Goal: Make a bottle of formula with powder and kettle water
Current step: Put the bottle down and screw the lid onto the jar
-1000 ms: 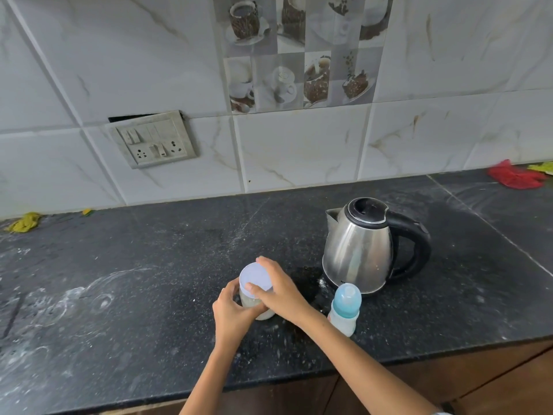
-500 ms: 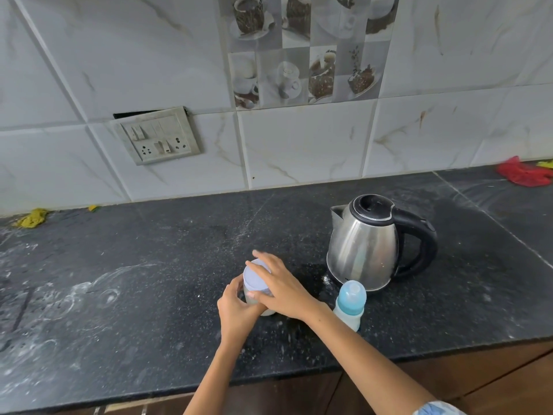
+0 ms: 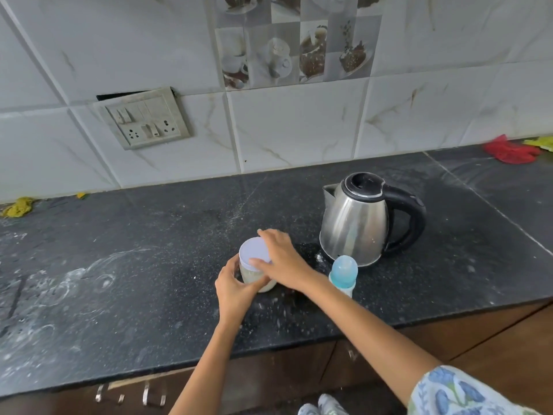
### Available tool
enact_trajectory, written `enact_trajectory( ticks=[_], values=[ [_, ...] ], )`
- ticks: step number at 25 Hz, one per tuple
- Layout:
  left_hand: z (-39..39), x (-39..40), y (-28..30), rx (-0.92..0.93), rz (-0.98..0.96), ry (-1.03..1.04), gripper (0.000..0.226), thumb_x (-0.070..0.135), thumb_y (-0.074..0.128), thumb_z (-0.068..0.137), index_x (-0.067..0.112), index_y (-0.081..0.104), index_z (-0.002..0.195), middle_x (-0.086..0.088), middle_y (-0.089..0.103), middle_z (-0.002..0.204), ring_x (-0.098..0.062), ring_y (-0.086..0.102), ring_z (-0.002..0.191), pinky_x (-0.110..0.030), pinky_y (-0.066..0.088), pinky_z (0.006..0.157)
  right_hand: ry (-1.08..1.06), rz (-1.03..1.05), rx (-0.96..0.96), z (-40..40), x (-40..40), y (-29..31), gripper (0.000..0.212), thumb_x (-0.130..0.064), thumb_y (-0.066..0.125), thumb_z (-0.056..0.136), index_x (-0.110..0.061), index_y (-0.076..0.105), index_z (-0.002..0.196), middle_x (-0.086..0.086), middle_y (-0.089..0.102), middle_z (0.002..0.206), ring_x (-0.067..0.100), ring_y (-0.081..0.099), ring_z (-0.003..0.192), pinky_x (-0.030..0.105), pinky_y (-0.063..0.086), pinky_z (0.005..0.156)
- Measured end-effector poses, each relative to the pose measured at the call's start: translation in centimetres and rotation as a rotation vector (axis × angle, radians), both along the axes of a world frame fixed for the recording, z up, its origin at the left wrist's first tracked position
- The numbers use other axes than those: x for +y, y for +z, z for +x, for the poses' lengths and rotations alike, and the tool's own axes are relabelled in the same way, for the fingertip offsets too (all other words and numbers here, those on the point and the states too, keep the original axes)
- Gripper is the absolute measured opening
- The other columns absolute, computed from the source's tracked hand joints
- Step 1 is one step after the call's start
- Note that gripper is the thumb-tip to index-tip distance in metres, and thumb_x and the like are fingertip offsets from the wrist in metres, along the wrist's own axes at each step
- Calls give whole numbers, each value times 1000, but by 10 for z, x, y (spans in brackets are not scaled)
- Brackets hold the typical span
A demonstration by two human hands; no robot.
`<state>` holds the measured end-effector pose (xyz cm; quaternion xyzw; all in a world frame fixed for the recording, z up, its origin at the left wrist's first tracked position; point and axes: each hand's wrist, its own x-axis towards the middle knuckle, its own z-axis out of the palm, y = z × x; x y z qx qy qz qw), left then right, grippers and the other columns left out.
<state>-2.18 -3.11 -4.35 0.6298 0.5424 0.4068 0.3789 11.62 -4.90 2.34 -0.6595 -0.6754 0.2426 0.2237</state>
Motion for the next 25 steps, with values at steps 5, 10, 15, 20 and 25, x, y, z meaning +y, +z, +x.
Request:
enact_trajectory(
  ticks=[5, 10, 15, 20, 25],
  values=[
    [-1, 1, -1, 77, -43, 8, 85, 47, 89, 51, 26, 52, 125, 6, 61, 120, -19, 55, 113, -39, 50, 93, 16, 27, -191, 91, -55, 25, 46, -43, 62, 92, -17, 57, 130, -1, 53, 130, 17, 45, 124, 32, 41, 99],
    [0, 2, 8, 50, -73, -11, 110, 41, 91, 53, 27, 30, 143, 2, 55, 131, -13, 51, 117, -39, 45, 99, -151, -35, -149, 130, -109, 13, 59, -54, 72, 79, -30, 53, 130, -13, 51, 123, 8, 49, 114, 34, 46, 93],
    [-2, 9, 27, 83, 25, -86, 98, 36, 89, 60, 30, 34, 141, 6, 54, 133, -14, 48, 121, -45, 44, 100, -275, 7, -2, 120, -112, -10, 57, -34, 84, 73, -29, 51, 120, -7, 60, 121, 15, 60, 105, 42, 56, 87],
    [0, 14, 39, 189, 81, -241, 92, 32, 83, 69, 32, 31, 146, 5, 48, 143, -16, 42, 129, -40, 39, 104, -266, 47, 131, 102, -79, -19, 56, -15, 83, 77, -22, 54, 124, 1, 61, 124, 21, 59, 112, 44, 56, 92],
    [6, 15, 41, 381, 226, -196, 61, 31, 80, 74, 23, 56, 131, -8, 52, 139, -28, 50, 125, -37, 39, 102, -250, 70, 118, 82, -26, -16, 56, -15, 78, 82, -18, 49, 130, 8, 60, 126, 24, 56, 115, 42, 50, 98]
  ],
)
